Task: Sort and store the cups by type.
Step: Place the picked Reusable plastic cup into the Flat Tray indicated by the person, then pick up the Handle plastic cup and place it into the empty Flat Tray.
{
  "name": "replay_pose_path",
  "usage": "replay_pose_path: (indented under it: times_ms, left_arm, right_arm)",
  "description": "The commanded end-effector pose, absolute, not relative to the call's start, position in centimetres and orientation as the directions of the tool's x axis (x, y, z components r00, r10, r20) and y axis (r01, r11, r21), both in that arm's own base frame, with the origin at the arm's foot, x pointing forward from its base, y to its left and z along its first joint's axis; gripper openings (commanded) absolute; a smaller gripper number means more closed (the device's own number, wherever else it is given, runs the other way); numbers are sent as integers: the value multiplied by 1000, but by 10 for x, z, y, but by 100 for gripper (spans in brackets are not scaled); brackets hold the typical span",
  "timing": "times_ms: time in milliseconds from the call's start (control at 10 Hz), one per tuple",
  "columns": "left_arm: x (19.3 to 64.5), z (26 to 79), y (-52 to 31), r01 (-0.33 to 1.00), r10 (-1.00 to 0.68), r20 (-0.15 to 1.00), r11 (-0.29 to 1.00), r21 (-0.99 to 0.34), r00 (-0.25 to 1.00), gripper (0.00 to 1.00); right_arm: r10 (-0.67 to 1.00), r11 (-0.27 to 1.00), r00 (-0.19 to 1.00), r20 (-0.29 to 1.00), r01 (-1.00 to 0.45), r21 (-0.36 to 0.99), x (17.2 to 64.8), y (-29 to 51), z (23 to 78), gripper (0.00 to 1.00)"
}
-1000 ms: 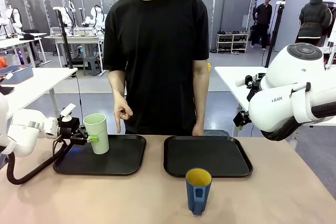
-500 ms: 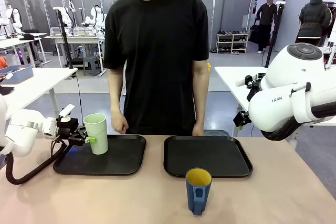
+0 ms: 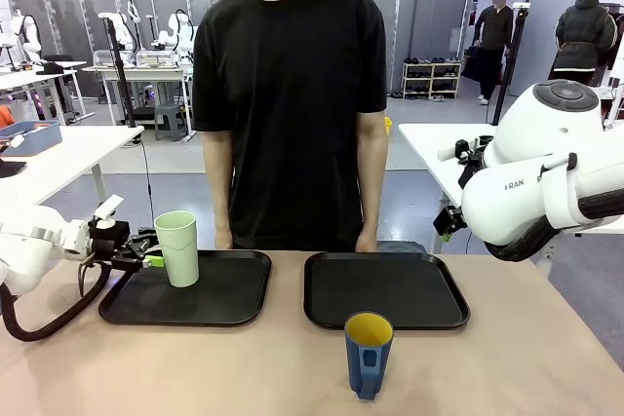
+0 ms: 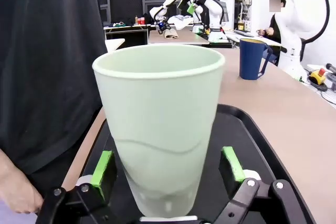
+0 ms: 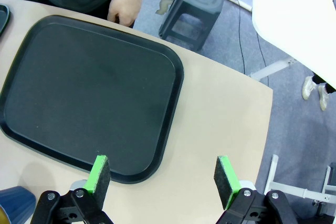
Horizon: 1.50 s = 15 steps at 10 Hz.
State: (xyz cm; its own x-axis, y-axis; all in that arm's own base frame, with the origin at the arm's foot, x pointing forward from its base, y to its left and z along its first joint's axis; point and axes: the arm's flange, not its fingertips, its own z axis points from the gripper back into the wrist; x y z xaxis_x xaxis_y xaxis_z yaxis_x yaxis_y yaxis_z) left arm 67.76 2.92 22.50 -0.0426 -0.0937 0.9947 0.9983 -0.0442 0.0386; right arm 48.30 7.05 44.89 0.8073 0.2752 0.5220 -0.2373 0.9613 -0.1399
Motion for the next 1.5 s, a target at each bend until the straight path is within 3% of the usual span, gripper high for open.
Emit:
replay_pose_path:
  times_ms: [0,600,1400]
  left_arm:
    - [654,233,39,998,-100,993,-29,64,-67,100]
    - [598,270,72,993,-126,989,83,89,-78,100]
    - [605,270,82,996,-111,992,62,71,-64,100]
  right_arm:
    - [275,961,808,521,-236,-141,484,70,449,100]
    - [275,961,808,521,-236,-141,484,70,449,100]
    - [275,961,808,521,-236,-141,484,70,449,100]
